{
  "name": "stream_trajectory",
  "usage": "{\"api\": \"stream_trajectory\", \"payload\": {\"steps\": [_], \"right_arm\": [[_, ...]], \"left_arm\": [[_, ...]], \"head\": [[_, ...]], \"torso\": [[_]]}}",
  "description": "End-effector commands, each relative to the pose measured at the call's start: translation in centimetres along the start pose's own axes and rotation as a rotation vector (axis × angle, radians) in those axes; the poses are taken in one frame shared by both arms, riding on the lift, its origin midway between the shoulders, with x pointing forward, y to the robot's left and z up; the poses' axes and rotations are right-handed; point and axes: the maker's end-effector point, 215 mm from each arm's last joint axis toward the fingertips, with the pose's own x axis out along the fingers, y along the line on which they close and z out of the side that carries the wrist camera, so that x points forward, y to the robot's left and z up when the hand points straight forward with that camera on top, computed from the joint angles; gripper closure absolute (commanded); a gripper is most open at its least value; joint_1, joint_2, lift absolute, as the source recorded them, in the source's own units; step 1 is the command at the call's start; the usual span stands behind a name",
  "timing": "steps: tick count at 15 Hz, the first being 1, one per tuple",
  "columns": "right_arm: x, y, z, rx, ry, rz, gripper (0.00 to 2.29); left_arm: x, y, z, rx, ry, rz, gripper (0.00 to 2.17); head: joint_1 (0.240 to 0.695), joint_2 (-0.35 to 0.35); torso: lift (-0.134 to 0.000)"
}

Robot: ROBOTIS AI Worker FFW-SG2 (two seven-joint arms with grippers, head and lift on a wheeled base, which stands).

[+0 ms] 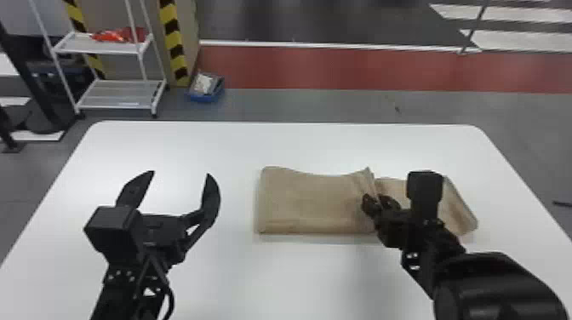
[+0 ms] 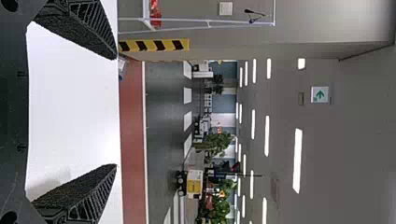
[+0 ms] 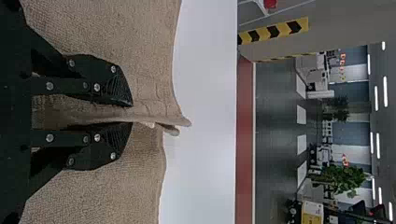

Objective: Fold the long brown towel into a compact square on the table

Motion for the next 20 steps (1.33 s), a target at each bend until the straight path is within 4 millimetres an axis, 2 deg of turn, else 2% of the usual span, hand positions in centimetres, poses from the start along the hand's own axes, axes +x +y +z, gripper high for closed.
{"api": "stream_trajectory", "payload": {"steps": [1, 2, 4, 6, 7, 9, 11, 12, 14, 16, 18, 20], "right_arm": [[0.1, 0.1, 0.0, 0.000, 0.014, 0.004, 1.24], [0.1, 0.3, 0.1, 0.000, 0.011, 0.008, 1.33], [-0.2, 1.0, 1.4, -0.007, -0.012, 0.019, 1.33], [-1.4, 2.2, 3.3, 0.001, -0.039, 0.047, 1.33], [-2.4, 2.2, 4.6, 0.009, -0.054, 0.054, 1.33], [-4.4, -1.2, 7.6, 0.068, -0.089, 0.025, 1.33], [-5.6, -6.9, 8.8, 0.134, -0.102, -0.036, 1.33], [-6.0, -9.1, 9.4, 0.148, -0.112, -0.061, 1.33], [-4.7, -11.2, 5.0, 0.129, -0.014, -0.083, 1.33], [-3.0, -10.6, 1.9, 0.096, 0.030, -0.089, 1.33], [-2.8, -10.1, 1.8, 0.100, 0.026, -0.079, 1.33], [-4.1, -9.7, 4.5, 0.100, -0.017, -0.069, 1.33]], "left_arm": [[-0.1, 0.0, 0.0, -0.001, 0.000, 0.000, 0.05], [-0.1, 0.1, 0.0, 0.000, 0.001, 0.001, 0.05], [-0.1, 0.1, 0.0, 0.000, 0.001, 0.001, 0.05], [-0.1, 0.2, 0.2, 0.000, -0.004, 0.004, 0.05], [-0.2, 0.9, 0.4, 0.007, -0.006, 0.014, 0.05], [-0.3, 1.5, 0.5, 0.007, -0.007, 0.023, 0.05], [-0.5, 1.9, 0.3, 0.010, -0.003, 0.030, 0.05], [-0.6, 2.0, 0.3, 0.010, -0.004, 0.030, 0.05], [-0.7, 1.7, 0.1, 0.006, 0.000, 0.025, 0.05], [-0.6, 0.9, 0.1, 0.002, 0.000, 0.015, 0.05], [-0.6, 0.5, 0.1, 0.006, 0.002, 0.007, 0.05], [-0.6, 0.5, 0.0, 0.008, 0.005, 0.008, 0.05]], "head": [[0.695, -0.055], [0.695, -0.054], [0.695, -0.052], [0.695, -0.047], [0.695, -0.042], [0.695, -0.027], [0.695, -0.038], [0.695, -0.052], [0.695, -0.115], [0.695, -0.145], [0.695, -0.161], [0.695, -0.162]], "torso": [[-0.115], [-0.115], [-0.115], [-0.115], [-0.115], [-0.115], [-0.115], [-0.115], [-0.115], [-0.115], [-0.115], [-0.115]]}}
